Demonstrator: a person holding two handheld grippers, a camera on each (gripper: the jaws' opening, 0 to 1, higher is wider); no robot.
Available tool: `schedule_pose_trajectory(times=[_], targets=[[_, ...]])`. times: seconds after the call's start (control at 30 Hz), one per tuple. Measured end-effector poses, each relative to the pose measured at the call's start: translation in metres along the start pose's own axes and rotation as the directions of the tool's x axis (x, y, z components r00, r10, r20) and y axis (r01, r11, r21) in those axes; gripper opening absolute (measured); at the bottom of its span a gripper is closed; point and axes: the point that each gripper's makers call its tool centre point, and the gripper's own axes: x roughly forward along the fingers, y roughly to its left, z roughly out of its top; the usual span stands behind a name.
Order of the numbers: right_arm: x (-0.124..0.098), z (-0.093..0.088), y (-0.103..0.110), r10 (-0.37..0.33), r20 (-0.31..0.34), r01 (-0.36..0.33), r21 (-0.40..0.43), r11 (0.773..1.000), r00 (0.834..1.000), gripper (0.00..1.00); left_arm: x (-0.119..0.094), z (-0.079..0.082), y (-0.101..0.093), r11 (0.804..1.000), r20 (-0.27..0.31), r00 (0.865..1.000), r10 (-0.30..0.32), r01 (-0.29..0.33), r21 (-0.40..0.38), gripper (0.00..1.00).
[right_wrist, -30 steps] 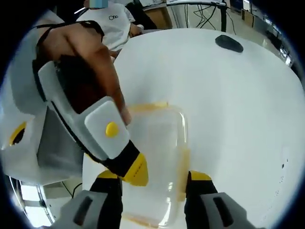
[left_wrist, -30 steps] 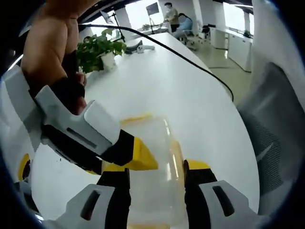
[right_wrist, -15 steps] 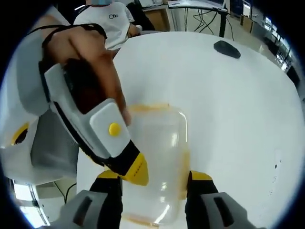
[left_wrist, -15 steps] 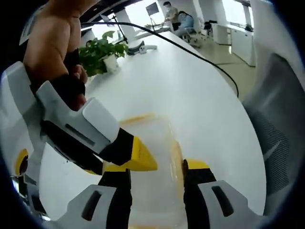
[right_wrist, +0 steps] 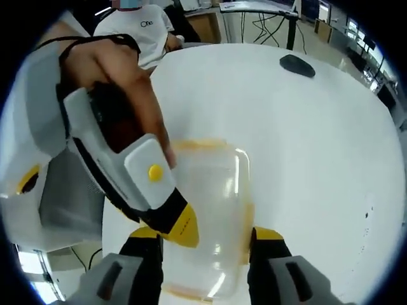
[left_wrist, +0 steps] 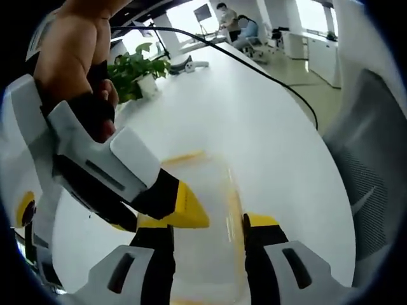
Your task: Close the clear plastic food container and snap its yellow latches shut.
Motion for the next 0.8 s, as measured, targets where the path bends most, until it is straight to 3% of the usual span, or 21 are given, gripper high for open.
schedule_pose_trajectory(times=[0.13, 0.23, 0.67, 0.8], targets=[[-0.002, -0.002, 0.003, -0.015, 0.038, 0.015, 0.020, 1.000, 0.999, 0.52, -0.001, 0.003, 0.000, 1.000, 0.021, 1.000, -0.019, 0.019, -0.021, 0.40], [-0.004, -0.002, 0.004, -0.042, 0.059, 0.041, 0.019, 0.999, 0.997, 0.52, -0.001, 0.008, 0.002, 0.995, 0.040, 0.999, -0.016, 0.019, -0.096, 0.40], [-0.009, -0.002, 0.004, -0.113, 0.153, 0.105, 0.060, 0.993, 0.982, 0.51, -0.007, 0.010, 0.002, 0.992, 0.053, 0.997, -0.052, 0.058, -0.111, 0.38], [-0.018, 0.005, 0.000, -0.146, 0.225, 0.124, 0.109, 0.986, 0.963, 0.46, -0.014, 0.013, 0.003, 0.991, 0.076, 0.995, -0.067, 0.075, -0.108, 0.36]])
